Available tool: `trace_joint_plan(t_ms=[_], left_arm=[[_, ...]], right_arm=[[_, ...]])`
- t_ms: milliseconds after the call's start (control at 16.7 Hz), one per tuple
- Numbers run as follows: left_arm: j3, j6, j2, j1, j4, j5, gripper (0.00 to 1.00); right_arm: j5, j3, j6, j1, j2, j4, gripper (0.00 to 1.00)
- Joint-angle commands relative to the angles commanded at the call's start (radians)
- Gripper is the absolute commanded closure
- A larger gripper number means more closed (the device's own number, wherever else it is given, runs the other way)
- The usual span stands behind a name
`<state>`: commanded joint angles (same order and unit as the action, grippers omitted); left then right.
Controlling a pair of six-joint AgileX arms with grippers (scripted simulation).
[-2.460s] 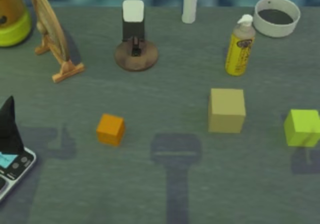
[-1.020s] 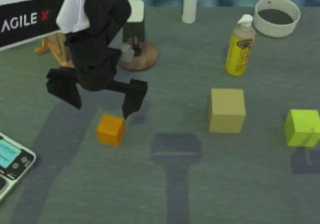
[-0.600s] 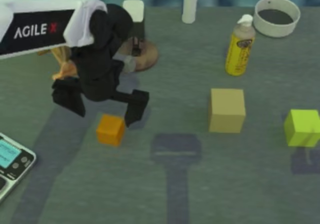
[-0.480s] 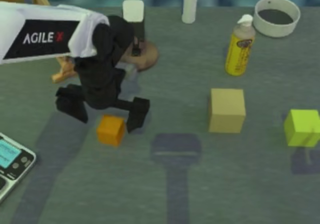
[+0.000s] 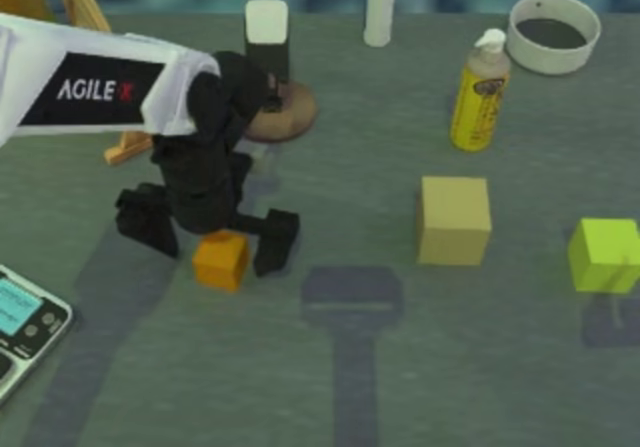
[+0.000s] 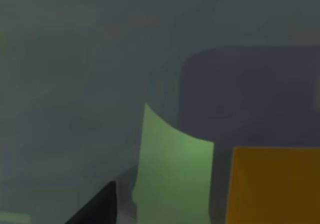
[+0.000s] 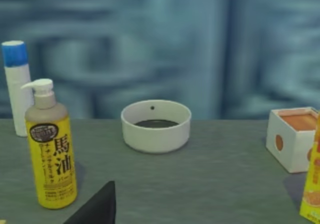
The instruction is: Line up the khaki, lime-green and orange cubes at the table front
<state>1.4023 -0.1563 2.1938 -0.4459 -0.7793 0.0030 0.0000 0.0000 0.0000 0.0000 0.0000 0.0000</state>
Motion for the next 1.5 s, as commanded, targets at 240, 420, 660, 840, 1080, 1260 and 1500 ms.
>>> trace_joint_plan(t_ms=[240,420,660,840,1080,1260,1500], left_arm=[[0.0,0.0,0.0,0.0,0.0,0.0,0.3],[0.0,0.0,0.0,0.0,0.0,0.0,0.53],[0.0,0.0,0.0,0.0,0.0,0.0,0.83],[0.0,0.0,0.0,0.0,0.0,0.0,1.0],[0.0,0.0,0.0,0.0,0.0,0.0,1.0],[0.0,0.0,0.0,0.0,0.0,0.0,1.0],[0.041,0.004,-0.049,0.003,-0.055,-0.006,1.0]], right_arm=[[0.0,0.0,0.0,0.0,0.0,0.0,0.0],[0.0,0.0,0.0,0.0,0.0,0.0,0.0],[0.0,0.0,0.0,0.0,0.0,0.0,0.0],[0.0,0.0,0.0,0.0,0.0,0.0,0.0],[0.0,0.0,0.0,0.0,0.0,0.0,0.0],[0.0,0.0,0.0,0.0,0.0,0.0,0.0],[0.0,0.0,0.0,0.0,0.0,0.0,0.0]])
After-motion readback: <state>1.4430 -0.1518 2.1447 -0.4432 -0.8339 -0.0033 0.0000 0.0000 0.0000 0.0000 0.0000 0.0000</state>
